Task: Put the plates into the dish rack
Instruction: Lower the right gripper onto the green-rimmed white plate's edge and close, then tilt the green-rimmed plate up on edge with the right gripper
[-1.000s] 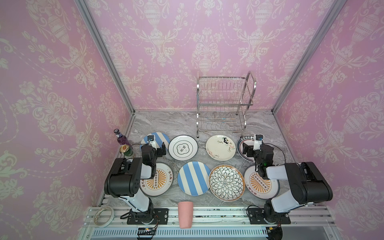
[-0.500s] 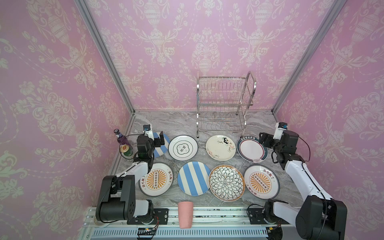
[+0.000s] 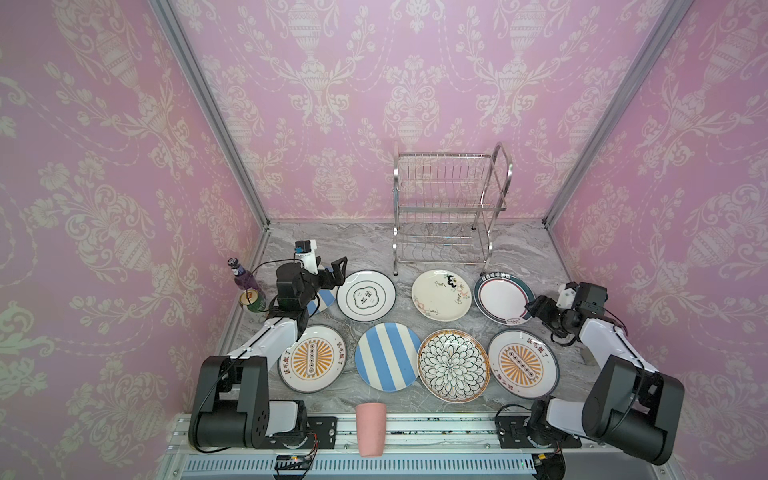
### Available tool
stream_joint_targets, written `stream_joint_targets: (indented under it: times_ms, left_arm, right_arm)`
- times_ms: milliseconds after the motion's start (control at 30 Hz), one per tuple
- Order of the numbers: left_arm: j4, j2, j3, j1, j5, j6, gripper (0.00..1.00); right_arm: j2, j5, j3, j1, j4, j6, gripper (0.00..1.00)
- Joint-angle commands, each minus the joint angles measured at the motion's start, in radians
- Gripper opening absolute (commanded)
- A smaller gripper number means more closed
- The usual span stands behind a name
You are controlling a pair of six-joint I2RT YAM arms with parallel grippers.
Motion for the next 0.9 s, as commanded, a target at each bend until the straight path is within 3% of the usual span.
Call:
stream_joint_targets:
  times_ms: [0,500,867]
  left_arm:
    - [-0.035,0.014,0.031,-0.012,0.050,-0.009,0.99]
    - [-0.050,0.040,0.051,-0.038,0.065,0.016,0.99]
    - [-0.065,0.052,0.070,-0.041,0.071,0.028,0.99]
  right_arm:
    - [0.027,-0.049,-0.012,-0.015,0.026,0.023,0.72]
    - [0.223,-0.219,0.006,-0.077,0.135,0.064,0.58]
    - [0.324,-0.226,0.044,-0.082,0.168,0.075,0.46]
